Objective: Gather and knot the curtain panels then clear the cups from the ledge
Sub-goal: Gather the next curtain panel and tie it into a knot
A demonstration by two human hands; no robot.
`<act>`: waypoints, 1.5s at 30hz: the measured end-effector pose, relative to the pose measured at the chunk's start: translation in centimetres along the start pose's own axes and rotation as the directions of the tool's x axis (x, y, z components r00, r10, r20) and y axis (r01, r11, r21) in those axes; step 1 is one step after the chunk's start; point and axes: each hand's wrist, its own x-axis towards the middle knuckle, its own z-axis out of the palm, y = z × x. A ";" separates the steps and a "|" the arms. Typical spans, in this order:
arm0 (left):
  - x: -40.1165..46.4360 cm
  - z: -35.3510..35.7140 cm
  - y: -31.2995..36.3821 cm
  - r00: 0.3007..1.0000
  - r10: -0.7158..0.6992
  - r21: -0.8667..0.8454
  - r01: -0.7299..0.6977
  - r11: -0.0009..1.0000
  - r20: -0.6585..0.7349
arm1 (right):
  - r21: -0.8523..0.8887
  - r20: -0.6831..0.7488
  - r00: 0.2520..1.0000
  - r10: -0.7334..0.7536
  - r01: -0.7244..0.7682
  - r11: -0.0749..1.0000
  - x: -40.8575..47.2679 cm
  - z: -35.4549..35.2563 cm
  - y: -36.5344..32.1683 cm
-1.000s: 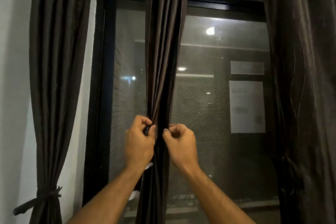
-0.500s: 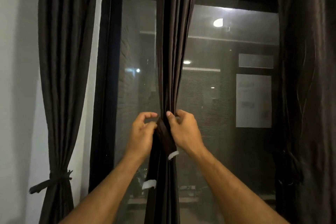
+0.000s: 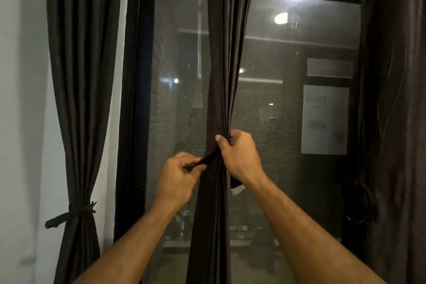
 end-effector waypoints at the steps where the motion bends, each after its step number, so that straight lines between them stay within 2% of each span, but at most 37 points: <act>1: 0.2 -0.2 -0.2 0.998 0.030 0.085 -0.024 0.996 -0.063 | 0.003 -0.004 1.000 -0.008 0.008 1.000 -0.2 0.0 0.0; 3: 0.9 -0.7 -0.3 0.983 0.100 0.249 -0.060 0.967 -0.151 | 0.005 -0.017 0.999 -0.047 0.047 0.999 -0.6 -0.1 0.0; 5: 1.5 -0.9 0.2 0.978 0.141 0.424 -0.063 0.903 -0.155 | 0.017 -0.026 0.996 -0.084 0.085 0.996 -0.9 0.0 -0.1; 7: 2.1 -0.7 1.1 0.983 0.118 0.594 -0.011 0.804 -0.142 | 0.044 -0.019 0.996 -0.092 0.093 0.995 -1.1 0.2 -0.4; 9: 2.9 -0.6 2.0 0.984 0.032 0.642 0.089 0.762 -0.175 | 0.136 0.009 0.997 -0.075 0.073 0.988 -1.0 0.3 -0.8; 12: 3.7 -0.2 3.0 0.975 -0.137 0.451 0.202 0.869 -0.173 | 0.376 0.101 0.995 -0.014 -0.025 0.926 -1.3 -0.1 -1.6; 14: 3.6 0.1 3.4 0.965 -0.242 0.143 0.254 0.957 -0.096 | 0.499 0.201 0.979 0.030 -0.129 0.857 -1.4 -0.4 -1.9; 16: 3.3 0.2 3.7 0.949 -0.316 -0.201 0.306 0.931 -0.019 | 0.546 0.287 0.957 0.033 -0.192 0.815 -1.3 -0.7 -2.0; 19: 3.8 0.2 3.3 0.907 -0.411 -0.457 0.405 0.792 0.092 | 0.491 0.369 0.929 0.013 -0.207 0.846 -0.3 -1.3 -1.7; 22: 4.6 0.1 2.3 0.839 -0.467 -0.526 0.541 0.657 0.279 | 0.439 0.400 0.916 0.019 -0.210 0.874 1.2 -1.4 -1.2; 24: 4.6 0.2 1.9 0.800 -0.449 -0.519 0.599 0.610 0.397 | 0.412 0.389 0.920 0.049 -0.221 0.884 1.9 -1.4 -1.2; 26: 4.6 0.4 1.9 0.789 -0.427 -0.517 0.613 0.598 0.441 | 0.356 0.329 0.942 0.064 -0.186 0.916 2.3 -1.5 -1.4; 28: 4.6 0.7 2.0 0.787 -0.411 -0.532 0.615 0.582 0.459 | 0.276 0.205 0.974 0.091 -0.147 0.950 2.6 -1.6 -1.2; 30: 4.6 0.9 2.2 0.777 -0.398 -0.528 0.626 0.574 0.488 | 0.236 0.137 0.981 0.135 -0.165 0.958 2.7 -1.7 -0.8; 33: 4.8 1.1 2.4 0.740 -0.399 -0.482 0.662 0.574 0.541 | 0.191 0.183 0.961 0.208 -0.243 0.951 2.5 -2.3 -0.6; 36: 4.8 1.1 2.8 0.709 -0.390 -0.443 0.685 0.578 0.587 | 0.011 0.228 0.949 0.216 -0.224 0.974 2.2 -3.1 -1.0; 39: 5.0 1.7 3.4 0.756 -0.440 -0.460 0.648 0.607 0.484 | -0.180 0.126 0.984 0.125 -0.101 0.978 2.0 -3.0 -1.9; 42: 5.2 2.4 2.8 0.878 -0.461 -0.369 0.474 0.800 0.129 | -0.232 0.019 0.996 0.086 -0.079 0.970 1.5 -2.7 -2.1; 44: 4.1 2.2 2.5 0.901 -0.418 -0.277 0.375 0.885 -0.116 | -0.202 -0.037 0.996 0.082 -0.088 0.975 1.0 -2.3 -1.9; 45: 3.2 1.9 2.5 0.903 -0.386 -0.292 0.323 0.900 -0.190 | -0.188 -0.056 0.995 0.079 -0.088 0.978 0.7 -2.0 -1.9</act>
